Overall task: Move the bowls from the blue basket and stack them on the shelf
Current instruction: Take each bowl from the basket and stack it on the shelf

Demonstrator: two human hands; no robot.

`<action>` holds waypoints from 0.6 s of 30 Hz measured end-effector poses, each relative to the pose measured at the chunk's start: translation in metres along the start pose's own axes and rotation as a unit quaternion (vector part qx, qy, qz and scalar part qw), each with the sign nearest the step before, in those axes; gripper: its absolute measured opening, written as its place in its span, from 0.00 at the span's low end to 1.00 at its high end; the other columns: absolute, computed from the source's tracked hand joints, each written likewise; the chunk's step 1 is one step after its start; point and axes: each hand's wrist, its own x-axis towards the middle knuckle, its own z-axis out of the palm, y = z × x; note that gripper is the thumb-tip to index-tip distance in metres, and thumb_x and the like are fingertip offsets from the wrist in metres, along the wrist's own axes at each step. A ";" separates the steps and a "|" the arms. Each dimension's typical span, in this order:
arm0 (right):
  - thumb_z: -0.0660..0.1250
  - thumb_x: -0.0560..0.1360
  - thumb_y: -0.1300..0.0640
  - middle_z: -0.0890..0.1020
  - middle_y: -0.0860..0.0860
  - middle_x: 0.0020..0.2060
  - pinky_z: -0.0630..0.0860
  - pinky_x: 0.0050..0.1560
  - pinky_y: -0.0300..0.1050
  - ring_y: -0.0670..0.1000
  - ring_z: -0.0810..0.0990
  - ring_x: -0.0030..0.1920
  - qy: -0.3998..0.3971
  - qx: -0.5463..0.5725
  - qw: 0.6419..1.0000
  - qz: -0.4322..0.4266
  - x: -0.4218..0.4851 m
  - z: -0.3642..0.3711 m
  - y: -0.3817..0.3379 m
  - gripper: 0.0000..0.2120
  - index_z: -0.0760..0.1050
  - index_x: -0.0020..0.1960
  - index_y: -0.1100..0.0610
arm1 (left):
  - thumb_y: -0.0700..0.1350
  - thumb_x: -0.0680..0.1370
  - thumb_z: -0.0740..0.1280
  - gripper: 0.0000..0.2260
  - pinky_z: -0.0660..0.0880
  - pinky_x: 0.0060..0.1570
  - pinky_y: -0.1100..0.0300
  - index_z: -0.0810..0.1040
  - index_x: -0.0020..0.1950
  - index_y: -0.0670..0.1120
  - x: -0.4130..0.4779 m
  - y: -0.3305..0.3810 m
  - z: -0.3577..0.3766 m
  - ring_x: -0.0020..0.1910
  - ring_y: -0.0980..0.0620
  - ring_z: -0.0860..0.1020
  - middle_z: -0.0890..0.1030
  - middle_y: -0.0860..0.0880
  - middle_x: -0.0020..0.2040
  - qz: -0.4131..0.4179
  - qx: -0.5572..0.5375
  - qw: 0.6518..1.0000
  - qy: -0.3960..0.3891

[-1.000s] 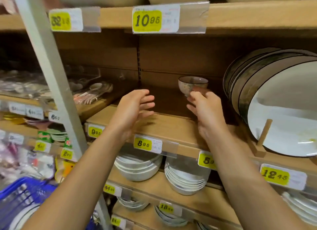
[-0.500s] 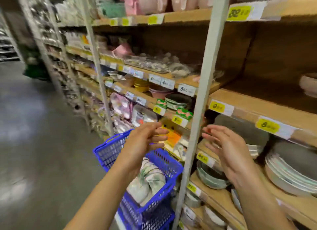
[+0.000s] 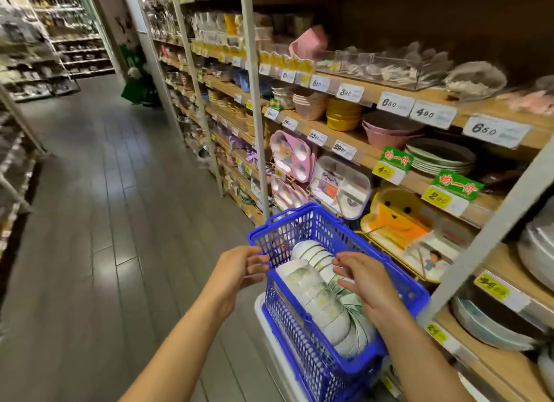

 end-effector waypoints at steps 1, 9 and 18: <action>0.64 0.78 0.63 0.84 0.54 0.43 0.76 0.46 0.47 0.51 0.82 0.46 0.000 -0.007 1.000 0.008 0.016 0.008 0.005 0.08 0.81 0.44 0.57 | 0.41 0.77 0.64 0.06 0.79 0.37 0.59 0.80 0.48 0.42 0.015 0.000 -0.003 0.34 0.51 0.82 0.85 0.45 0.40 -0.006 0.004 1.000 0.003; 0.63 0.76 0.63 0.73 0.55 0.34 0.64 0.37 0.44 0.51 0.70 0.37 0.012 -0.120 0.990 0.077 0.149 0.050 0.052 0.09 0.73 0.36 0.58 | 0.41 0.79 0.61 0.07 0.75 0.40 0.57 0.77 0.45 0.44 0.150 0.007 0.005 0.36 0.49 0.78 0.79 0.47 0.36 -0.043 0.118 0.992 -0.014; 0.60 0.78 0.59 0.81 0.61 0.54 0.73 0.52 0.43 0.54 0.79 0.50 0.016 -0.297 0.939 0.171 0.243 0.065 0.085 0.11 0.79 0.42 0.54 | 0.37 0.80 0.58 0.07 0.66 0.29 0.62 0.72 0.43 0.43 0.274 -0.008 0.046 0.32 0.50 0.70 0.73 0.43 0.40 -0.103 0.270 0.954 -0.083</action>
